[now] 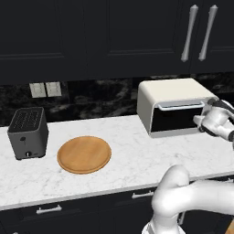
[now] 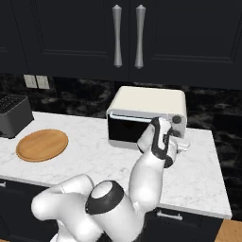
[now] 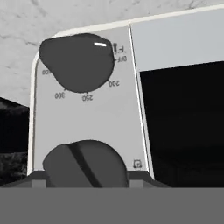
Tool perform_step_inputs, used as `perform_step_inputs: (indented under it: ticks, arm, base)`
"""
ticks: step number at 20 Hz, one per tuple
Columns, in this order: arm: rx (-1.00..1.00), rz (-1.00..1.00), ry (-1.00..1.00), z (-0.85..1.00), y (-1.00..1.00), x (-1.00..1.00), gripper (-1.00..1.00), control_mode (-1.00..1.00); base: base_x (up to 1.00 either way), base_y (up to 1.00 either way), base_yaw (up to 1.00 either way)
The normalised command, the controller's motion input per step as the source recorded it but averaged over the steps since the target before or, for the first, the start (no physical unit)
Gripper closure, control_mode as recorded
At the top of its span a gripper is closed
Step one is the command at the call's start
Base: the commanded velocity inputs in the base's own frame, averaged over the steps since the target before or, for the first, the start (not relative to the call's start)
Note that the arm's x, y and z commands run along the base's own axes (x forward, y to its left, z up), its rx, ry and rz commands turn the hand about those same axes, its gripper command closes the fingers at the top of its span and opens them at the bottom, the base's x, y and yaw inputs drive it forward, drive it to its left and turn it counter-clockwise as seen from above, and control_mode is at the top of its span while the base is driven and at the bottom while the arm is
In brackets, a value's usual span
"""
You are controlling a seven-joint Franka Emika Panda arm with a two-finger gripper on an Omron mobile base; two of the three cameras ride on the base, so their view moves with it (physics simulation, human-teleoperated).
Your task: Pick up the kebab skewer and baguette bread, and place them inside the toaster oven. Close the toaster oven door and start by setting the timer.
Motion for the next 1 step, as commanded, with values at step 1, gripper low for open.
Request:
perform_step_inputs:
  ticks: [1]
  arm:
    - [0.52, -0.15, 0.20, -0.25, 0.00, -0.14, 1.00, -1.00]
  base:
    - [0.00, 0.00, 0.00]
